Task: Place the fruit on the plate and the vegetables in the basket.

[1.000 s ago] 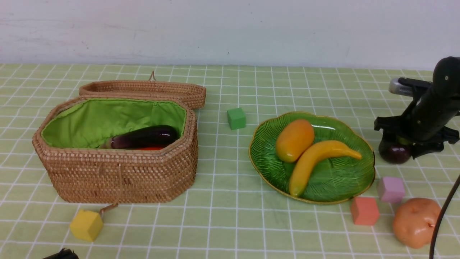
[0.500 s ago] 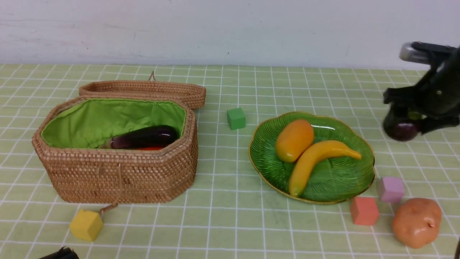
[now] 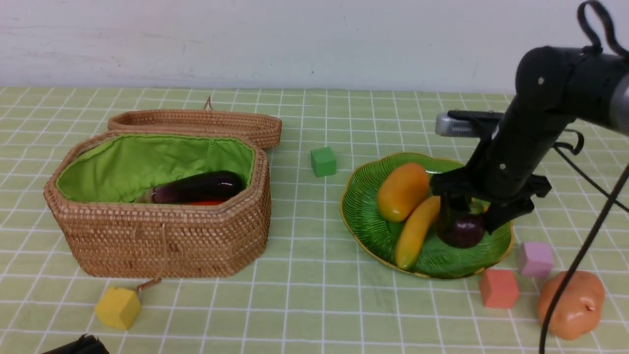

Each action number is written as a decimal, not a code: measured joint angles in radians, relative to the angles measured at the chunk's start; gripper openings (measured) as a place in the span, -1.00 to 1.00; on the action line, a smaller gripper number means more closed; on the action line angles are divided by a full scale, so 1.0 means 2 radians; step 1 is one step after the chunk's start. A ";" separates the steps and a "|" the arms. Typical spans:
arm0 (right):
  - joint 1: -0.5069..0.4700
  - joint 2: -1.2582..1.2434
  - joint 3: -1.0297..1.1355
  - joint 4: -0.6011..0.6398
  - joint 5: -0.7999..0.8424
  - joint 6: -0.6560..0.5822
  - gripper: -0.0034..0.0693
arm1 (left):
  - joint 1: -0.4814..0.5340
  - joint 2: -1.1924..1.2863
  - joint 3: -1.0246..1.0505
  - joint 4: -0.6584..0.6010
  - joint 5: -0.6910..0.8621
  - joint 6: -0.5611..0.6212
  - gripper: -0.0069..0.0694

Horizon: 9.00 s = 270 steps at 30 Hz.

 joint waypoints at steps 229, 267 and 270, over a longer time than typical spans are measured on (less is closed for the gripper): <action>-0.119 -0.993 0.801 0.047 -0.331 -0.140 -0.96 | 0.000 -0.001 -0.024 0.336 0.059 -0.364 -0.82; -0.119 -0.994 0.801 0.049 -0.330 -0.129 -0.90 | 0.000 -0.001 -0.024 0.336 0.060 -0.364 -0.77; -0.119 -0.994 0.801 0.049 -0.330 -0.129 -0.90 | 0.000 -0.001 -0.024 0.336 0.060 -0.364 -0.77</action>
